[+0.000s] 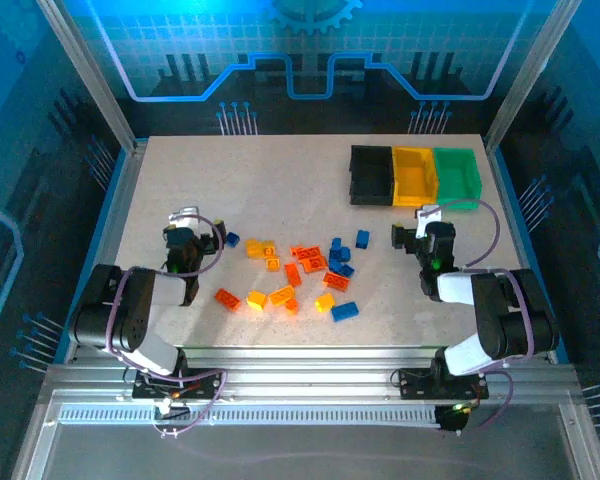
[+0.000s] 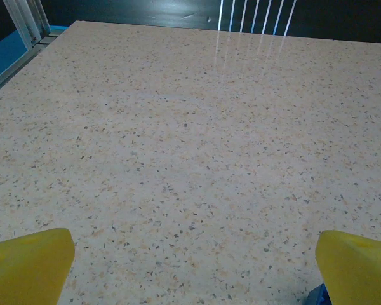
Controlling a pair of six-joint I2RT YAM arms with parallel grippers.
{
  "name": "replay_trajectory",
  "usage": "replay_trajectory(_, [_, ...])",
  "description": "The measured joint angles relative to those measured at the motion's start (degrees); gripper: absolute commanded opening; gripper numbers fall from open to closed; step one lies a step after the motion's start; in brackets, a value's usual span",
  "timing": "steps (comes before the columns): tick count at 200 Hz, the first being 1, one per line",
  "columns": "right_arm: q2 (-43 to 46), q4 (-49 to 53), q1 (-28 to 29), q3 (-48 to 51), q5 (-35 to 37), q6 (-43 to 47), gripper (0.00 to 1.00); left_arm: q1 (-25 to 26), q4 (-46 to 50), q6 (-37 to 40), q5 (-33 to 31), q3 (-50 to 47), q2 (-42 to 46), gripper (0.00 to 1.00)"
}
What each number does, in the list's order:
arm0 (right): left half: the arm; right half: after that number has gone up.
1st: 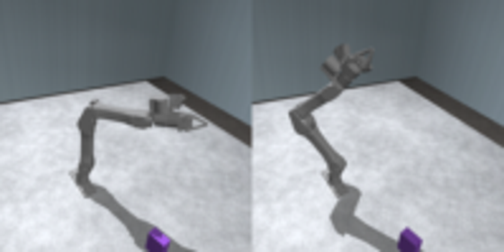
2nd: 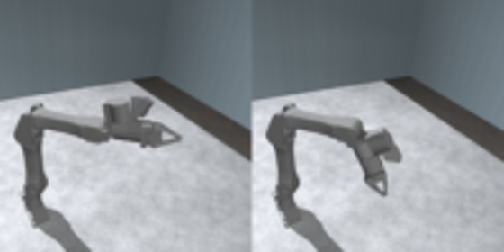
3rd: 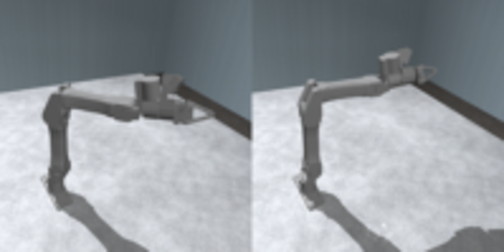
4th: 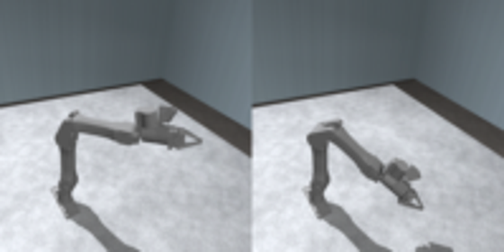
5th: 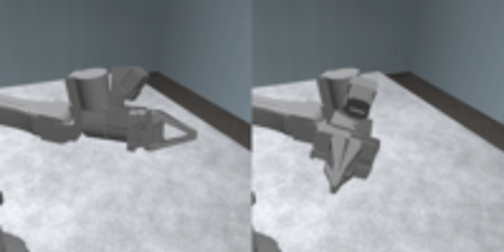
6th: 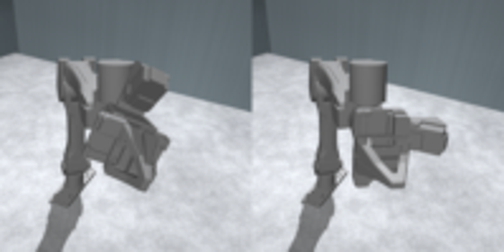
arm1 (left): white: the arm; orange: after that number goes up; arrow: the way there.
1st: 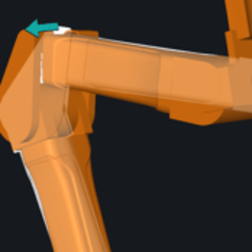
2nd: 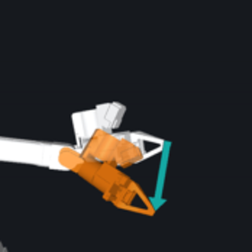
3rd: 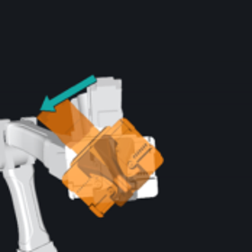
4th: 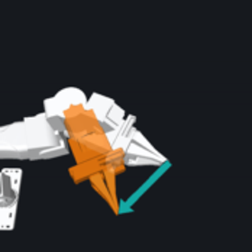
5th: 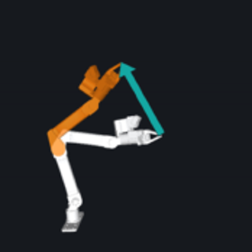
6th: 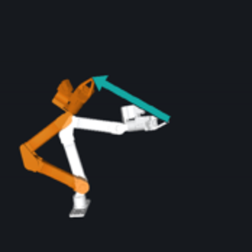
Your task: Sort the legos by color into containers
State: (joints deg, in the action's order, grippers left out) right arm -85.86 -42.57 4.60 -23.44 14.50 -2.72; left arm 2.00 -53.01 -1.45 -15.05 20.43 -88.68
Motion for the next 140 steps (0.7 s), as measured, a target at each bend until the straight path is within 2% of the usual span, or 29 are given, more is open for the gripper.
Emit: replay_trajectory(140, [0.00, 0.00, -0.07, 0.00, -0.74, -0.02, 1.00, -0.02, 0.00, 0.09, 1.49, 0.00, 0.00, 0.99])
